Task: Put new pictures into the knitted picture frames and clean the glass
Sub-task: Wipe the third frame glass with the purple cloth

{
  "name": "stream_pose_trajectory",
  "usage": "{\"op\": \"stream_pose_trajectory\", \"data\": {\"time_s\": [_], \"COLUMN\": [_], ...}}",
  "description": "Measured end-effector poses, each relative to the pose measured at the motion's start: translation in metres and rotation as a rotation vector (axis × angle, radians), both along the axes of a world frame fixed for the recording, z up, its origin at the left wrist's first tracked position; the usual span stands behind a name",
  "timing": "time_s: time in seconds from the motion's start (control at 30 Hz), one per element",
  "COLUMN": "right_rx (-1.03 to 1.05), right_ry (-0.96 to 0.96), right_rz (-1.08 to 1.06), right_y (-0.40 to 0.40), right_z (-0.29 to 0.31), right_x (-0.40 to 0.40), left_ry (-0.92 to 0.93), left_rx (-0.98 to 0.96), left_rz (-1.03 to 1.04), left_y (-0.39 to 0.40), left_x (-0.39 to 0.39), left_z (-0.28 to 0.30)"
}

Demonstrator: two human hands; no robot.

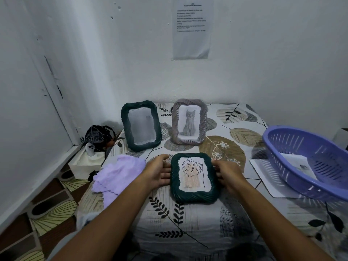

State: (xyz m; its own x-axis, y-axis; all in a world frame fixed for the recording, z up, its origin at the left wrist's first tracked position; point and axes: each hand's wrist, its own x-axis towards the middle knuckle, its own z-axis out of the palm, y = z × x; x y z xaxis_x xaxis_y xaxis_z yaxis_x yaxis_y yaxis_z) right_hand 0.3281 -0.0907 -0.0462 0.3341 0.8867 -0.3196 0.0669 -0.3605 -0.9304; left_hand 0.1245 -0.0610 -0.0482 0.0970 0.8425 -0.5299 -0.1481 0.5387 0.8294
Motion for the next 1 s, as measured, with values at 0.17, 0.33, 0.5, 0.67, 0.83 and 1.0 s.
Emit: {"op": "stream_pose_trajectory", "data": {"time_s": [0.17, 0.33, 0.5, 0.67, 0.83, 1.0], "right_rx": [0.04, 0.1, 0.123, 0.187, 0.333, 0.151], "right_ry": [-0.138, -0.294, -0.447, -0.64, -0.427, -0.075], "right_rz": [0.055, 0.141, 0.232, 0.233, 0.27, 0.489], "right_y": [-0.001, -0.003, -0.001, 0.0, 0.001, 0.013], "right_z": [0.003, 0.004, -0.003, -0.004, 0.018, 0.03], "right_x": [-0.003, -0.002, -0.001, -0.01, -0.043, -0.098], "left_ry": [0.109, 0.165, 0.371, 0.657, 0.916, 1.155], "left_rx": [0.006, 0.009, 0.152, 0.385, 0.79, 0.971], "left_rz": [-0.068, -0.097, -0.108, -0.233, -0.191, -0.228], "left_y": [0.008, 0.013, 0.01, 0.003, -0.013, -0.033], "left_x": [-0.001, 0.005, 0.007, -0.009, -0.06, -0.139], "left_z": [0.004, 0.009, 0.007, 0.009, 0.019, 0.018]}}
